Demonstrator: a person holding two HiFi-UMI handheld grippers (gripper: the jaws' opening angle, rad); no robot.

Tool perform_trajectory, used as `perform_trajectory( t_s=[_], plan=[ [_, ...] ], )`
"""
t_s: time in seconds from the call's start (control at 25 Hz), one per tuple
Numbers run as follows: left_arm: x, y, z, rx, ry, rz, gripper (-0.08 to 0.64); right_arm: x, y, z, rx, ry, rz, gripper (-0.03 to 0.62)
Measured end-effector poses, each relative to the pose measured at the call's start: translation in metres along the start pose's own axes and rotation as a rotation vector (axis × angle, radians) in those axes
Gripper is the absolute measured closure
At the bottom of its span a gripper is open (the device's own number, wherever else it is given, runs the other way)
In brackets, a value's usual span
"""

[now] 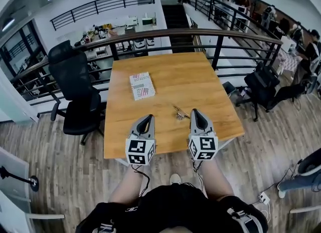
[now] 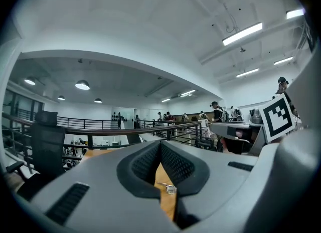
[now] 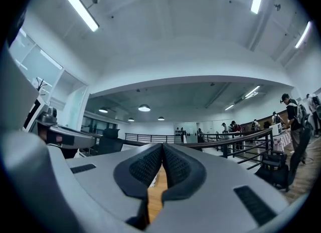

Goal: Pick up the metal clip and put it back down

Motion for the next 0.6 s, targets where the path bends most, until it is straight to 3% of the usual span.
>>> perform_trajectory(
  t_s=[0.24, 0.6],
  plan=[
    [0.017, 0.013, 0.085, 0.010, 0.015, -0.017, 0.548, -0.044, -0.003, 0.081, 0.027, 0.044, -0.012, 0.577],
    [0.072, 0.008, 0.151, 0.044, 0.004, -0.017, 0.548, -0.052, -0.022, 0.163, 0.071, 0.043, -0.029, 0.577]
  ],
)
Point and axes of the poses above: the fingertips, and each gripper's own axes: z forward along the fingers, x to its left, y out of its top, the point moved 6 cm from there along -z, backward along the fingers, and after that the axes turned 3 degrees about x, right-handed, at the moved point
